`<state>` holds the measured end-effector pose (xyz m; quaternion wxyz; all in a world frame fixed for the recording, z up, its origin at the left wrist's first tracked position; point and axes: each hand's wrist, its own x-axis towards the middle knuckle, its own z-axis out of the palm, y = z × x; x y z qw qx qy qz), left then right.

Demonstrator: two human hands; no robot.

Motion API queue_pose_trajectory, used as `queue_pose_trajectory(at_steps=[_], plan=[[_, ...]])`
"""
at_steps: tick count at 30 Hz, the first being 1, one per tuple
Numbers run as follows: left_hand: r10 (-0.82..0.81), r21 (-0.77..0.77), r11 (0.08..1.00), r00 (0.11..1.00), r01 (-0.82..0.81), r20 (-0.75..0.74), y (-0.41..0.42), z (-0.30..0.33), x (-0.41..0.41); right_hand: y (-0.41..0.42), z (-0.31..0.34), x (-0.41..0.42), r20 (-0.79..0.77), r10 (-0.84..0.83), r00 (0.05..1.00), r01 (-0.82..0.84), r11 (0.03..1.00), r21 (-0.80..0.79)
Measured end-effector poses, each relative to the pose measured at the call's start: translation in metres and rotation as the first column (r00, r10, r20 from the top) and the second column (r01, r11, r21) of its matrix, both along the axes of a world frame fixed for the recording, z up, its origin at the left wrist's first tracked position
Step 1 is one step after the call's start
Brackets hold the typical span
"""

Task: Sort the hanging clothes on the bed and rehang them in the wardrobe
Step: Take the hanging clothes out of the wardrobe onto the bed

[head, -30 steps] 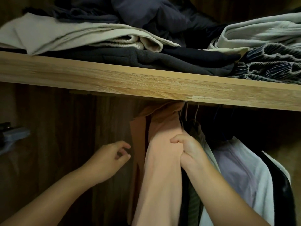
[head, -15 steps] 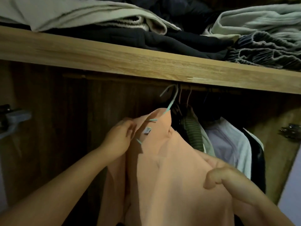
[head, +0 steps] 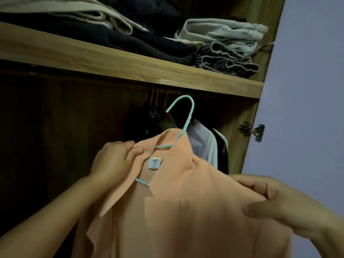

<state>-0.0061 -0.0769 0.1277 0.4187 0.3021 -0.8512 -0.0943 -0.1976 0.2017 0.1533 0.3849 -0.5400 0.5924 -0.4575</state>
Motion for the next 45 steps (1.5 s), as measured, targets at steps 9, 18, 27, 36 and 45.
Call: queue_pose_trajectory(at_steps=[9, 18, 27, 36, 45], plan=[[-0.1, -0.075, 0.993, 0.987, 0.091, -0.124, 0.12, -0.004, -0.025, 0.094, -0.016, 0.02, -0.774, -0.56, 0.296, 0.571, 0.753, -0.326], [-0.281, 0.038, 0.957, 0.954, 0.286, -0.107, 0.227, -0.021, -0.041, 0.222, -0.046, 0.033, -0.746, -0.665, 0.033, 0.649, 0.582, -0.49], [-0.546, 0.007, 0.838, 0.838, 0.546, 0.0, 0.302, -0.011, -0.063, 0.317, -0.048, 0.069, -0.731, -0.668, -0.143, 0.774, 0.384, -0.503], [-0.799, 0.052, 0.6, 0.601, 0.799, -0.005, 0.369, -0.023, -0.077, 0.387, -0.071, 0.157, -0.704, -0.583, -0.406, 0.828, 0.092, -0.553], [-0.963, 0.037, 0.267, 0.266, 0.963, 0.04, 0.481, -0.034, -0.065, 0.464, -0.093, 0.27, -0.661, -0.42, -0.622, 0.778, -0.235, -0.583]])
